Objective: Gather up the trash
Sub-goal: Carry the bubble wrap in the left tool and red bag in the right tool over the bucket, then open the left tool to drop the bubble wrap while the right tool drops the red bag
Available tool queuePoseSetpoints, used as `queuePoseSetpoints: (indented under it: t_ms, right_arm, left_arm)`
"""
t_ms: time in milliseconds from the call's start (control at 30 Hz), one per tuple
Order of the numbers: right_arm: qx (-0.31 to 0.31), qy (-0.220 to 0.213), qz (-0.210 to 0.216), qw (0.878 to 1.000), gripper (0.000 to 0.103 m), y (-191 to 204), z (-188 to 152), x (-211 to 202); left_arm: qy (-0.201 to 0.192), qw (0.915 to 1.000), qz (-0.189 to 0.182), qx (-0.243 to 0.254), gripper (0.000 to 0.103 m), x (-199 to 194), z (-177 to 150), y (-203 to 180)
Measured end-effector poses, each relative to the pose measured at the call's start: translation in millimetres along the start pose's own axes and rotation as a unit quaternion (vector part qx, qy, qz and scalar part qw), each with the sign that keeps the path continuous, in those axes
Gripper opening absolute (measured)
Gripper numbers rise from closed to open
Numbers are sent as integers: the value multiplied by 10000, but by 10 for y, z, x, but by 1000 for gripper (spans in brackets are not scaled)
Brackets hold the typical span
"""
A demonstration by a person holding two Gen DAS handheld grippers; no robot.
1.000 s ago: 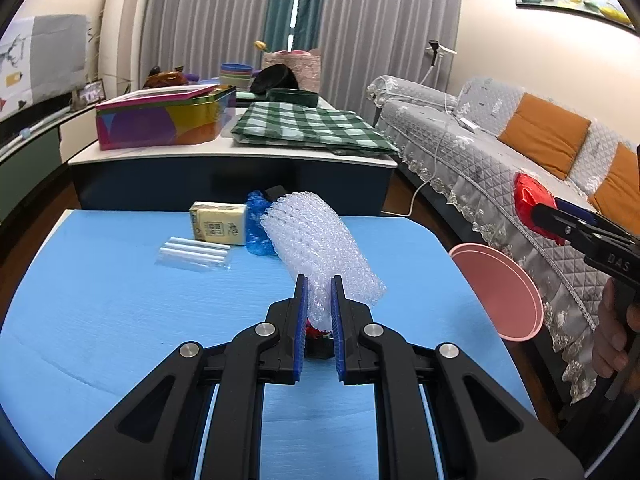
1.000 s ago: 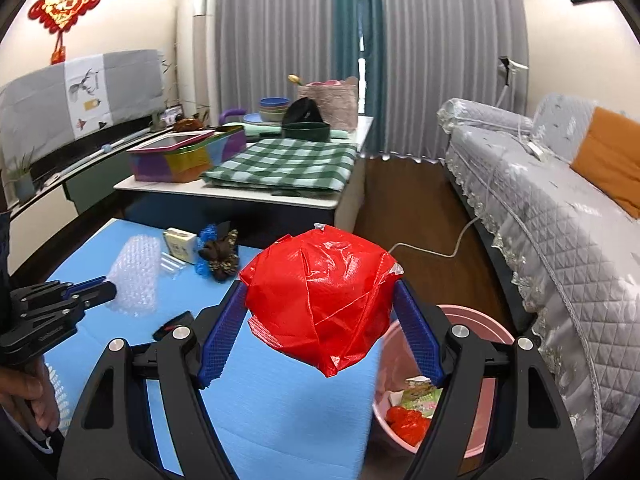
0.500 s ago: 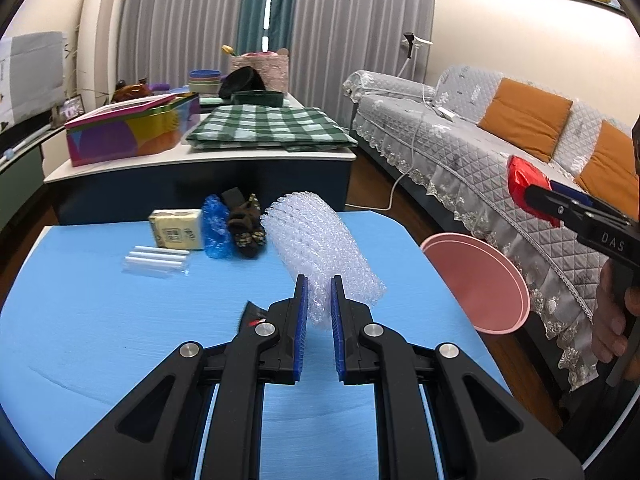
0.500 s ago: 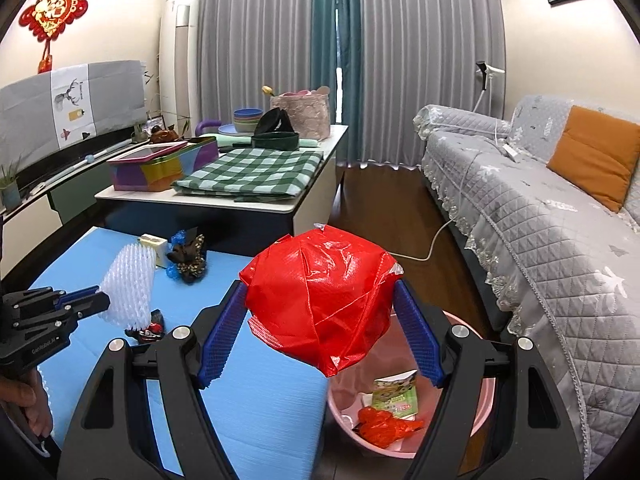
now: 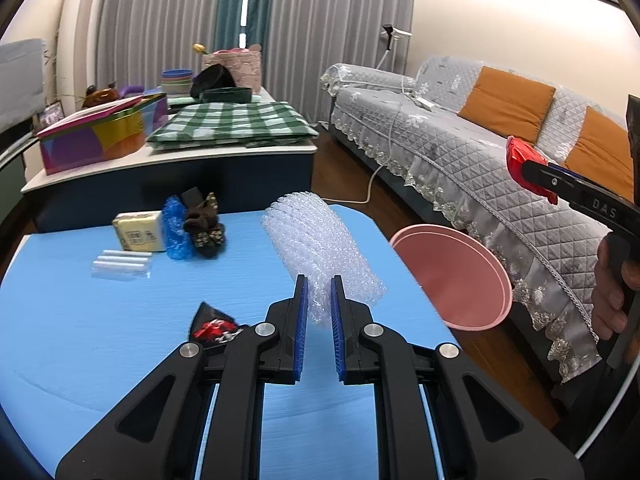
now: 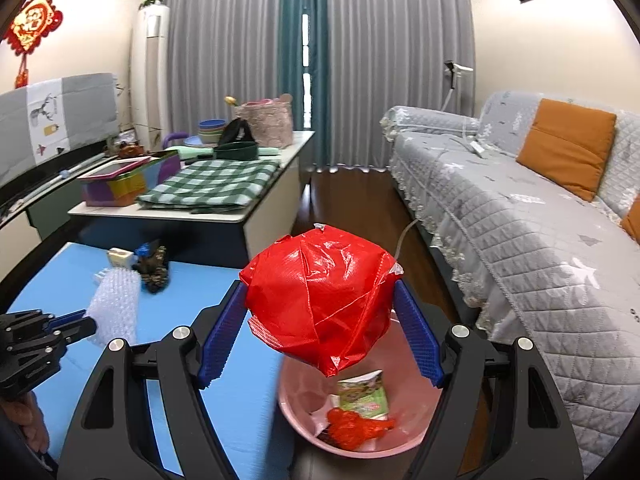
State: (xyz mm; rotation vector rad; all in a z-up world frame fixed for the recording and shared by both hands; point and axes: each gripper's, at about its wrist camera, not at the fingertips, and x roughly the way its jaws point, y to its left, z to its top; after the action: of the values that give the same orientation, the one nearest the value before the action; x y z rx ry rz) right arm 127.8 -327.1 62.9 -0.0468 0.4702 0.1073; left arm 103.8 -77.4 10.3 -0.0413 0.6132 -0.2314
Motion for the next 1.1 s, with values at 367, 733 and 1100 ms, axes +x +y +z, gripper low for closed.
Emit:
queuePoseSetpoints:
  t_ms: [367, 733, 1100]
  right_arm:
    - [182, -68, -436, 9989, 74, -371, 80, 71]
    - [328, -7, -550, 9979, 74, -584, 136, 284]
    - [562, 129, -576, 9967, 74, -781, 115, 481]
  left_arm:
    - [4, 9993, -307, 191, 11, 241, 226, -367]
    - [61, 9970, -614, 458, 11, 656, 466, -813]
    - [303, 9928, -940, 672, 11, 1108, 470, -1216]
